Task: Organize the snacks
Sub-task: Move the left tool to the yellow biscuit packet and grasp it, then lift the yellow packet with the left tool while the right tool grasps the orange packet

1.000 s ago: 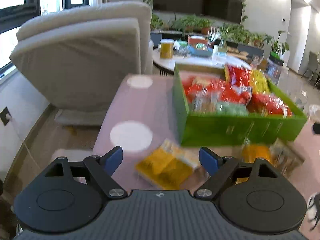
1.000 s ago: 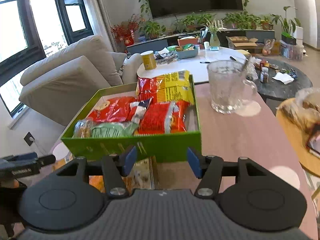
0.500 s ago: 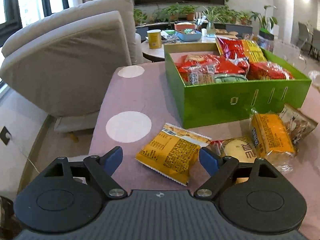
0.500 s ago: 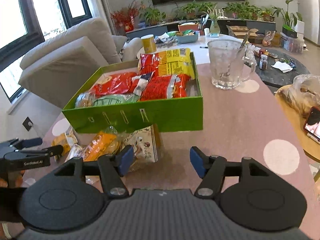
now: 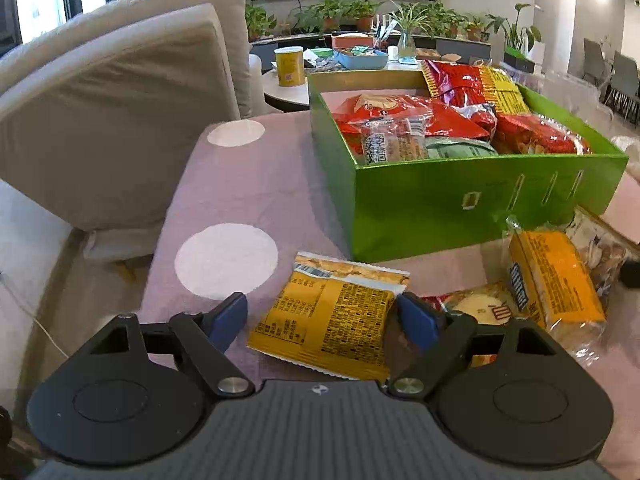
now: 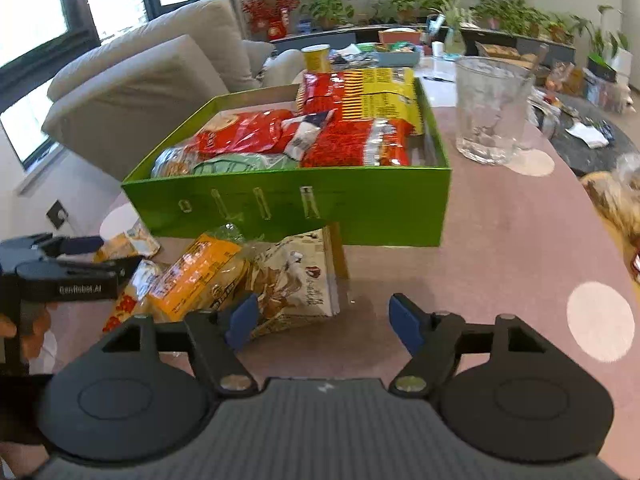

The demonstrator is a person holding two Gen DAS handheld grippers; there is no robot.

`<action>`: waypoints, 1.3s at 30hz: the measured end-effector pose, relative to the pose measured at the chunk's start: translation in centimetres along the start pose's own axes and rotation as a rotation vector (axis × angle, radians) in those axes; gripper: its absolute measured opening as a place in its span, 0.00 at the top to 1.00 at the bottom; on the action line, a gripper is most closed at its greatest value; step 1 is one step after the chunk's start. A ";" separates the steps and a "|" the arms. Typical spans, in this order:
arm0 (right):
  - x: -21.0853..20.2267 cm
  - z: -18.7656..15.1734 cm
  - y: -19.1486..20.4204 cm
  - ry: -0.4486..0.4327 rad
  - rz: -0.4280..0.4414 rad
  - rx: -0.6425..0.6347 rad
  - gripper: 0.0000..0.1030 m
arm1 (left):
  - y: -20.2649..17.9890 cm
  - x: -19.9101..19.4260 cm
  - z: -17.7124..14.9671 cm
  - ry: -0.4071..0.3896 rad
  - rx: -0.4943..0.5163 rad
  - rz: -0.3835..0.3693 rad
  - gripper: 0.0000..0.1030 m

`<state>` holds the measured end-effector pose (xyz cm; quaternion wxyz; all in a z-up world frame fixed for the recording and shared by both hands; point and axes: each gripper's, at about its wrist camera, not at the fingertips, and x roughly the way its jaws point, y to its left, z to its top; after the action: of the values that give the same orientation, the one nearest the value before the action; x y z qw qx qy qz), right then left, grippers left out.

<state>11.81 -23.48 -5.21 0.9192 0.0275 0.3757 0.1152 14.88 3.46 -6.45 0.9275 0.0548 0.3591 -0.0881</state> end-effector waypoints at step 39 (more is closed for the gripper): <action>0.5 1.2 5.6 -0.016 0.088 0.017 0.36 | -0.5 -4.4 -1.7 -0.069 -0.090 -0.017 0.49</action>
<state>11.88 -17.90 -3.96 0.9159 0.0527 0.3677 0.1519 10.49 3.82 -4.73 0.9402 0.0070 0.3308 -0.0815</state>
